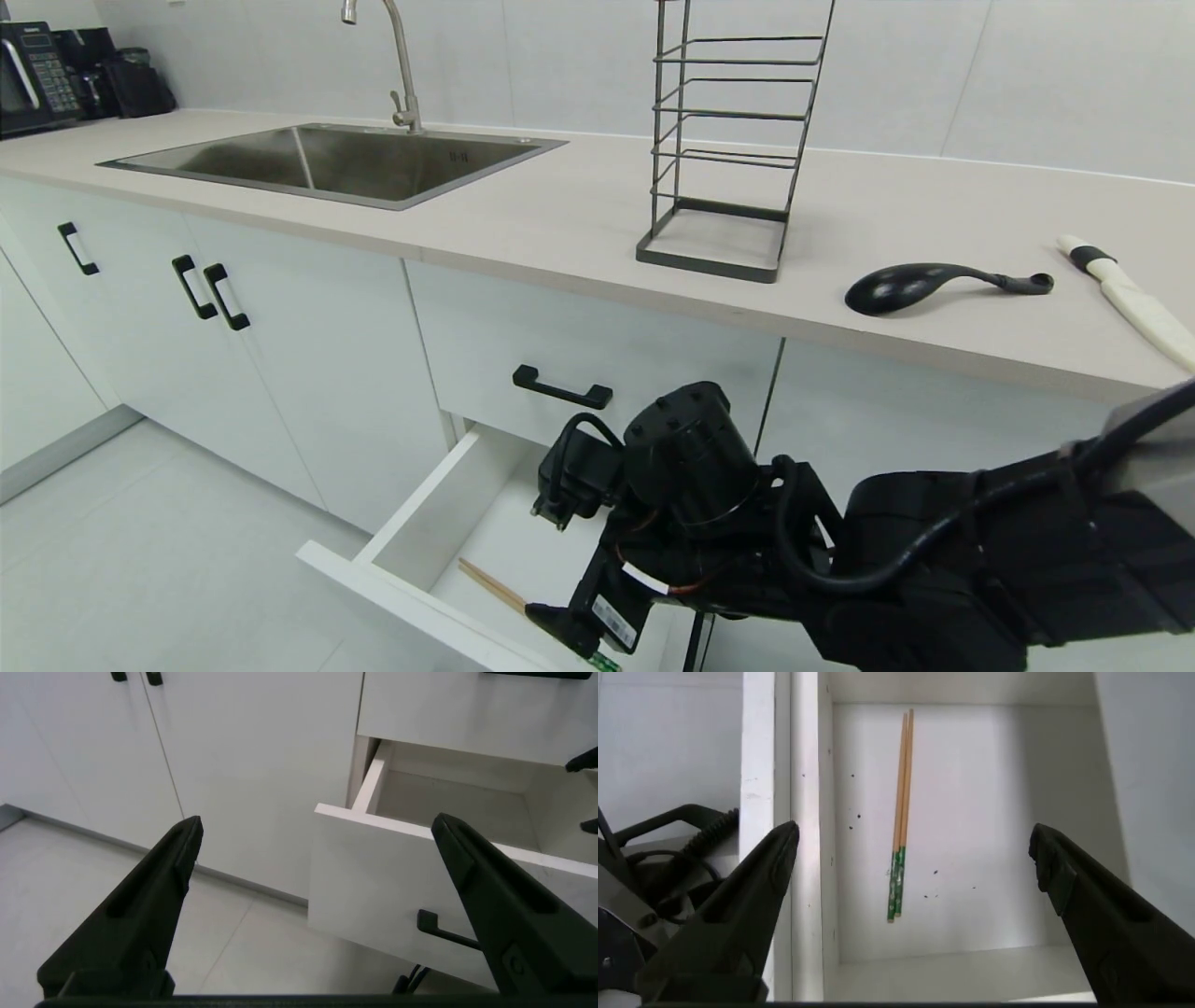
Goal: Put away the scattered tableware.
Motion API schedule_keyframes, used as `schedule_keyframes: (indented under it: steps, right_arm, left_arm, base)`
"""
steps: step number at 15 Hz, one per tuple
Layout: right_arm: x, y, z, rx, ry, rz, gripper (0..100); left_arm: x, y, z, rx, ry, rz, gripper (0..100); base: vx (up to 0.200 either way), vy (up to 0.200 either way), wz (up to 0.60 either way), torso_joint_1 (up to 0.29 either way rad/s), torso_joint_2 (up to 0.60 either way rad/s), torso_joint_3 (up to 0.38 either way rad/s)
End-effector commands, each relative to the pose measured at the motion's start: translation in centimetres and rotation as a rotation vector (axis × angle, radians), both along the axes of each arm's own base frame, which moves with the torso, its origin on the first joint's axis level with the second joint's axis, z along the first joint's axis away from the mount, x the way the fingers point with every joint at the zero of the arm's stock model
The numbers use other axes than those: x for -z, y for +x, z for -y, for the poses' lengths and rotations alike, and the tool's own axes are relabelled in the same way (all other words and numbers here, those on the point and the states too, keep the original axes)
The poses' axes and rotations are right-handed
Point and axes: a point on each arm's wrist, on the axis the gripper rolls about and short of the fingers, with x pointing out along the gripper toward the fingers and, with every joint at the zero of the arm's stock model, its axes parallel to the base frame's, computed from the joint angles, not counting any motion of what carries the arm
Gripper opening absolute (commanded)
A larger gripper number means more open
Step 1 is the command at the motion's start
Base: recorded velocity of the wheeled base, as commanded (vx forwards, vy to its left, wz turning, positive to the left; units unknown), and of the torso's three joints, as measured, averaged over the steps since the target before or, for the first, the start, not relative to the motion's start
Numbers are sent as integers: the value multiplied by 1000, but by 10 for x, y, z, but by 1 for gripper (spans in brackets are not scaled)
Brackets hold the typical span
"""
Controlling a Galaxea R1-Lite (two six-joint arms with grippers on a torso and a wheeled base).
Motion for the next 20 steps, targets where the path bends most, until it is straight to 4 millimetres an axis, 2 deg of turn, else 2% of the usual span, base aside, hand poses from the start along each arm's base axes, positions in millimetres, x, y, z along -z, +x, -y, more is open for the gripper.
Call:
schedule_keyframes:
  steps: [1, 6, 9, 14, 18, 20]
  right_arm:
    - [-14, -10, 11, -6, 21, 14, 100]
    - [-20, -42, 55, 1, -6, -6, 100]
    - [-13, -52, 69, -1, -6, -4, 100]
    - [-7, -60, 76, -16, -31, -16, 100]
    - [-6, -61, 76, -19, -35, -21, 100]
    - [-7, -62, 75, -26, -34, -20, 100]
  left_arm:
    - [0, 0, 0, 0, 0, -1, 100]
    - [0, 0, 0, 0, 0, -1, 100]
    - [0, 0, 0, 0, 0, -1, 100]
    - [0, 0, 0, 0, 0, -1, 100]
    - [0, 0, 0, 0, 0, -1, 100]
    - [0, 0, 0, 0, 0, -1, 100]
  base:
    - [0, 0, 0, 0, 0, 0]
    - [0, 0, 0, 0, 0, 0]
    - [0, 0, 0, 0, 0, 0]
    - [0, 0, 0, 39, -53, -14]
    - [0, 0, 0, 234, -104, -134]
    - [0, 0, 0, 251, -596, -268]
